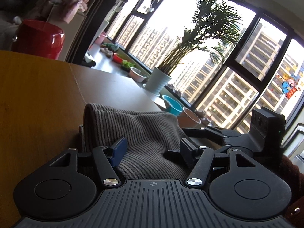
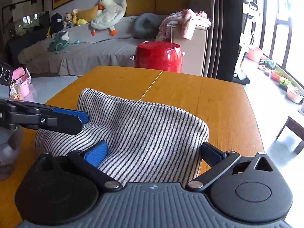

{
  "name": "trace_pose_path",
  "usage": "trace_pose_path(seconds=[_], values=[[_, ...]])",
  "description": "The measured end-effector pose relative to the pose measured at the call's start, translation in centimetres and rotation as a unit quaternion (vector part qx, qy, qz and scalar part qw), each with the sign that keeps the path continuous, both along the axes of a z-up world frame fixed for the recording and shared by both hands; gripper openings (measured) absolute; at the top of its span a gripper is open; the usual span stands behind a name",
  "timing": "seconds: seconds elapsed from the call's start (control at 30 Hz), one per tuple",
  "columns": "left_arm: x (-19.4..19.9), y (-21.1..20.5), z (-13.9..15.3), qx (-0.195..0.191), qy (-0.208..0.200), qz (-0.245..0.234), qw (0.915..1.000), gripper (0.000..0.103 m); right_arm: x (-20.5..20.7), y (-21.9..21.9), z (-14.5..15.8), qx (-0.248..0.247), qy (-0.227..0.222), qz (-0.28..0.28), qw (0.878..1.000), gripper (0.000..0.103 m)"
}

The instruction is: Fold clothes

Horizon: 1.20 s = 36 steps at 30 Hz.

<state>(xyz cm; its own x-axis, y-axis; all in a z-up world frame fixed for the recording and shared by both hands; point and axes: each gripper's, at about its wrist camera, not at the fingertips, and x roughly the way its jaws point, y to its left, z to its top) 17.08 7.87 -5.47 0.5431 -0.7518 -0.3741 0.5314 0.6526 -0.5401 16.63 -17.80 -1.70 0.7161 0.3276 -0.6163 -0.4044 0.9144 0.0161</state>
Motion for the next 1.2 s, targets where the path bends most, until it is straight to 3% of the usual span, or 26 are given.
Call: trace_pose_path(seconds=[0.2,0.37,0.53,0.63,0.77,0.93,1.07,1.2], values=[[0.0,0.4,-0.4,-0.013,-0.004,-0.004,0.9999,0.067,0.4,-0.8,1.0,0.015,0.013,0.005,1.0,0.103],[-0.2,0.7,-0.7,-0.023,-0.006,-0.006,0.9997,0.067,1.6,-1.8,2.4,0.049,0.003,-0.034,0.998,0.103],[-0.4,0.8,-0.7,-0.022,-0.012,-0.007,0.9997,0.067,4.0,-0.7,0.1,0.009,0.033,-0.063,0.997,0.103],[-0.3,0.6,-0.5,-0.018,-0.017,-0.006,0.9997,0.067,4.4,-0.7,-0.2,0.012,0.038,-0.062,0.997,0.103],[-0.2,0.8,-0.6,-0.026,-0.013,-0.007,0.9995,0.068,3.1,-0.5,0.9,-0.008,0.025,-0.05,0.998,0.103],[0.1,1.2,-0.8,-0.037,-0.006,-0.006,0.9993,0.068,-0.2,-1.8,3.0,0.009,0.02,-0.012,1.0,0.103],[0.4,1.4,-1.0,-0.048,0.002,-0.006,0.9988,0.068,-2.1,-2.4,2.6,0.002,0.029,-0.002,1.0,0.103],[0.3,1.5,-1.1,-0.051,0.007,-0.002,0.9987,0.068,-2.4,-3.0,2.2,0.036,0.035,-0.011,0.999,0.103]])
